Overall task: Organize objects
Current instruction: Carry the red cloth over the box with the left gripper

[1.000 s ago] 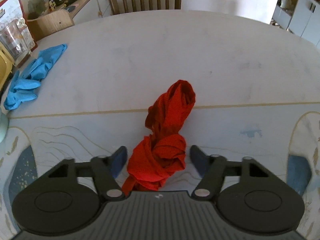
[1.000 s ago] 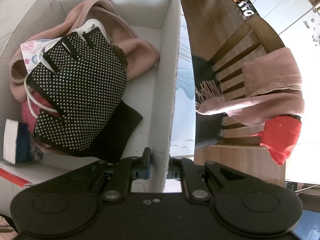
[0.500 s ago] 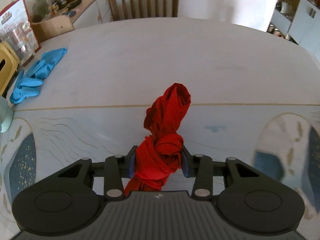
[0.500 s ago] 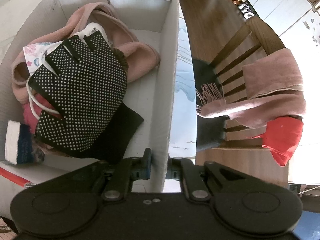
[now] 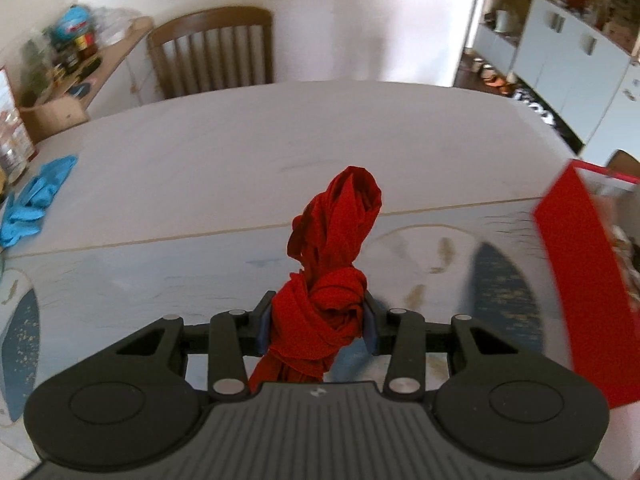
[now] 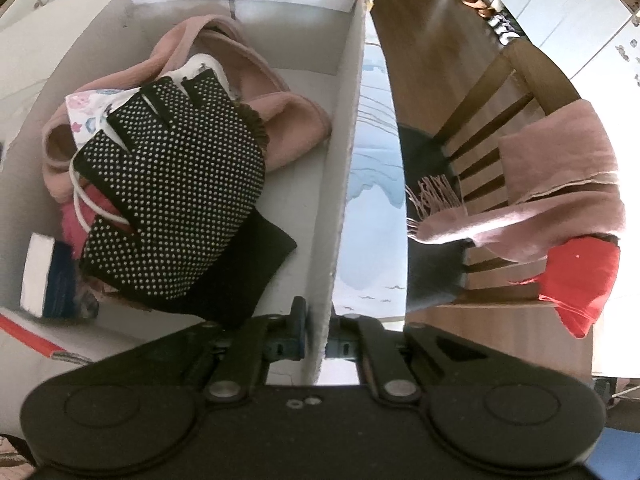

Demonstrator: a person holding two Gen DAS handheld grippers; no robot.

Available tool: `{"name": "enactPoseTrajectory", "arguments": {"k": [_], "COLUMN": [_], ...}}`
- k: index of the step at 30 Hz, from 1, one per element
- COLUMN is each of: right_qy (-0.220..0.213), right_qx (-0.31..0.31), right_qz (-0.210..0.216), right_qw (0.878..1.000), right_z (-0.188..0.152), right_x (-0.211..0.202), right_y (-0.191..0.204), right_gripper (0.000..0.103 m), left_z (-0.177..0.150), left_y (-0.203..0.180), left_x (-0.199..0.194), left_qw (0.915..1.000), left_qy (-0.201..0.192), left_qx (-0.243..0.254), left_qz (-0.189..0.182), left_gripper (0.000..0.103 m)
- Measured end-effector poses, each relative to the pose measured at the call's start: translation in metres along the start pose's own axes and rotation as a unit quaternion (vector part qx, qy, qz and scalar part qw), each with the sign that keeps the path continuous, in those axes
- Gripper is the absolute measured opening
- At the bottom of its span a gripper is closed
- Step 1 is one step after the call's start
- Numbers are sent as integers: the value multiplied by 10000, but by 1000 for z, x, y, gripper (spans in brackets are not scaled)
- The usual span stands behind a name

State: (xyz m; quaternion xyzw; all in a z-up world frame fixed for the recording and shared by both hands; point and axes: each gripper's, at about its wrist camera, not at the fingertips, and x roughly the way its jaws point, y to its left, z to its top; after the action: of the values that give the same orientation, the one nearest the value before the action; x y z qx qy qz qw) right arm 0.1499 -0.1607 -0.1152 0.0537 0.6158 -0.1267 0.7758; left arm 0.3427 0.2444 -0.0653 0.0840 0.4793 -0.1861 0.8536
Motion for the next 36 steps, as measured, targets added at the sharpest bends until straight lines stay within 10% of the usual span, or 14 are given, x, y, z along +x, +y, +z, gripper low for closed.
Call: {"name": "enactPoseTrajectory", "arguments": {"k": [36], "right_qy": [-186], "right_qx": [-244], "right_qz": [163], "right_qw": [9994], "right_z": [-6], "right_x": [-2], "right_y": [-1], "right_gripper": [5], "left_z": [13], "left_y": [-290], "left_x": [-31], "left_qw": [9656], "left_qy": [96], "left_qx": [1531], "left_qz": [-2099], "left_gripper": [41]}}
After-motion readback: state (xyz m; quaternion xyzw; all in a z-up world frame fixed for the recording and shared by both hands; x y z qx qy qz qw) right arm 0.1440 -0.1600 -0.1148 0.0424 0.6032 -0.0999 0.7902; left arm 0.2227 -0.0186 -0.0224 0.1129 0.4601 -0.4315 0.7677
